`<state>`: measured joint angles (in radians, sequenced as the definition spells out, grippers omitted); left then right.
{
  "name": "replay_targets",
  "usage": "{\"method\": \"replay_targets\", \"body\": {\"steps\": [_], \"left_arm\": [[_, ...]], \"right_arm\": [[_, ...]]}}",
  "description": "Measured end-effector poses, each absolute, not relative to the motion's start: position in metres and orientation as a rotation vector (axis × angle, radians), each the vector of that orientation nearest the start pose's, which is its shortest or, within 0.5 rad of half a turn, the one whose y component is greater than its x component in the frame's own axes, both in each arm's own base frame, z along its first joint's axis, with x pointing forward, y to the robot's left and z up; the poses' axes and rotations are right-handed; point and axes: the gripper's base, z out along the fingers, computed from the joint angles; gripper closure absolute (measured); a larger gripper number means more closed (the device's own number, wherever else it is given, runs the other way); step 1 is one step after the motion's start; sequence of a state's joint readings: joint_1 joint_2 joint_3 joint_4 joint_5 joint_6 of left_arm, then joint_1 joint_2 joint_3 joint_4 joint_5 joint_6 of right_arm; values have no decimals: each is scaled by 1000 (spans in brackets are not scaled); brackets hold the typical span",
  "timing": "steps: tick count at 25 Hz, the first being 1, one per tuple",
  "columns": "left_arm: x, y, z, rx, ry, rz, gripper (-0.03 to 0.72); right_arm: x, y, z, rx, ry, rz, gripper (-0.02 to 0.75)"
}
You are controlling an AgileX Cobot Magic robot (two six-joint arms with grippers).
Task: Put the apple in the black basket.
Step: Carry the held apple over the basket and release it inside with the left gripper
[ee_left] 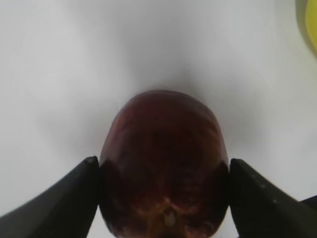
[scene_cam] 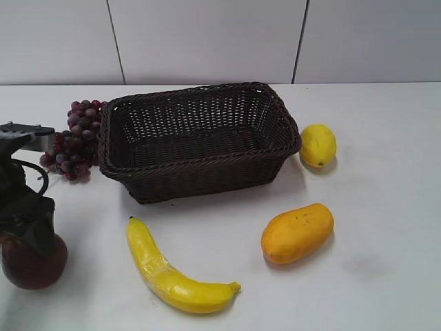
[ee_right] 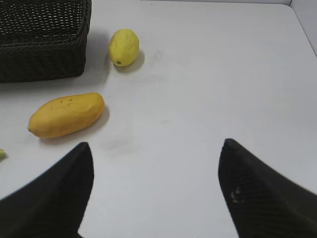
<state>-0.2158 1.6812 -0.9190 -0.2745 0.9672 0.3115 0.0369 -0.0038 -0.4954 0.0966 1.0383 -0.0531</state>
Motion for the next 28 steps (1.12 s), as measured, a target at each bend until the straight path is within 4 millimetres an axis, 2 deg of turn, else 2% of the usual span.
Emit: {"method": "replay_targets", "body": {"steps": [3, 8, 14, 21, 25, 28], "left_arm": [[270, -80, 185, 611, 3140, -367, 111], [291, -83, 222, 676, 3084, -336, 111], [321, -87, 276, 698, 2904, -264, 111], [341, -89, 336, 682, 2691, -210, 111], [345, -92, 354, 680, 2625, -202, 111], [346, -103, 359, 725, 2599, -190, 111]], "right_arm": [[-5, 7, 278, -94, 2018, 105, 146], [-5, 7, 278, -94, 2018, 105, 146], [-5, 7, 278, -94, 2018, 105, 146], [-5, 7, 278, -94, 2018, 105, 146], [-5, 7, 278, -94, 2018, 105, 146], [-5, 7, 278, -94, 2018, 105, 146]]}}
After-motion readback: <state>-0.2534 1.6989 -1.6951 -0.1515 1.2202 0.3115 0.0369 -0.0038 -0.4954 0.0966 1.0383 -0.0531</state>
